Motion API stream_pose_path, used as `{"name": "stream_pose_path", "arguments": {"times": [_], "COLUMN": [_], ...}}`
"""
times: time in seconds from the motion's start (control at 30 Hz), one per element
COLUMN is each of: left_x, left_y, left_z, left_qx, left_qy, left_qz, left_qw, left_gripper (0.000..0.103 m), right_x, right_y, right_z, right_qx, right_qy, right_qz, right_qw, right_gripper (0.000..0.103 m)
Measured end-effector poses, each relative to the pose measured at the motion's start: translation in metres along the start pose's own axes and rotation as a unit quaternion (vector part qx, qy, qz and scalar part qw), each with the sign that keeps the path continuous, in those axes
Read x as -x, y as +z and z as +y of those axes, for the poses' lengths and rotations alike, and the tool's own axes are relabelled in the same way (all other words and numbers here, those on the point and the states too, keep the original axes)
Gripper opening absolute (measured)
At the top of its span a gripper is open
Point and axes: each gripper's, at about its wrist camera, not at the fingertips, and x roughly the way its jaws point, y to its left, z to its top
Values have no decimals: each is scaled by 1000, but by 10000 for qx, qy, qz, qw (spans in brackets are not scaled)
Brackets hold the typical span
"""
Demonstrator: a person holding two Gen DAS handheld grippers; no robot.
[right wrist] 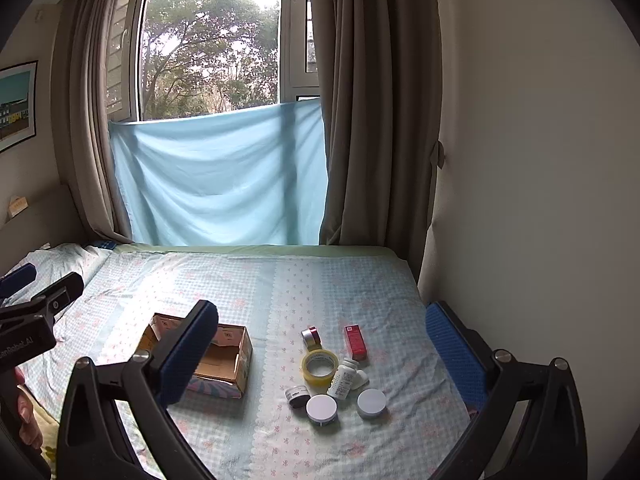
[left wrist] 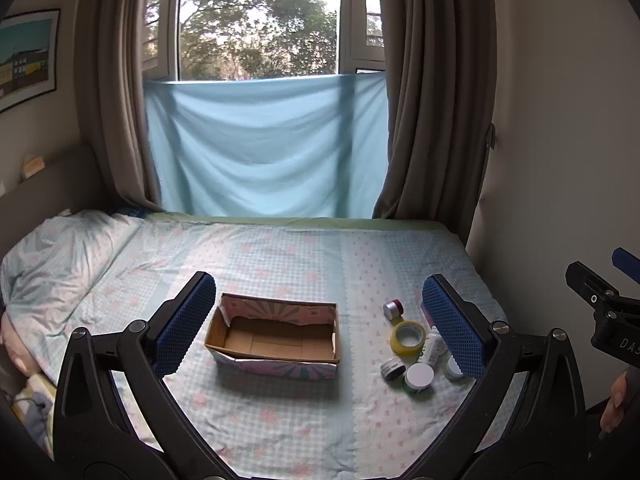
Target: Organize rigid objects
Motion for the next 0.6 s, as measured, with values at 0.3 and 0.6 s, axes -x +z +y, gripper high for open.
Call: {"name": "stream_pose_path", "arguments": {"times": [0.3, 0.6], "left_x": [0, -4], "left_y": [1, 4], "left_z": [-1, 3], "left_qx": [-28, 32], "left_qy": [18, 25], "left_qz": [-7, 32], "left_qw": [10000, 10000], "left_gripper": [103, 103], "right_x": [1, -1], "right_y": [1, 1], "right_z": [2, 4], "right_qx": [-11, 21], "right_qy": [65, 72], "right_qz": [-59, -81], "right_qw": [10000, 9999], "right_gripper": [103, 103]}}
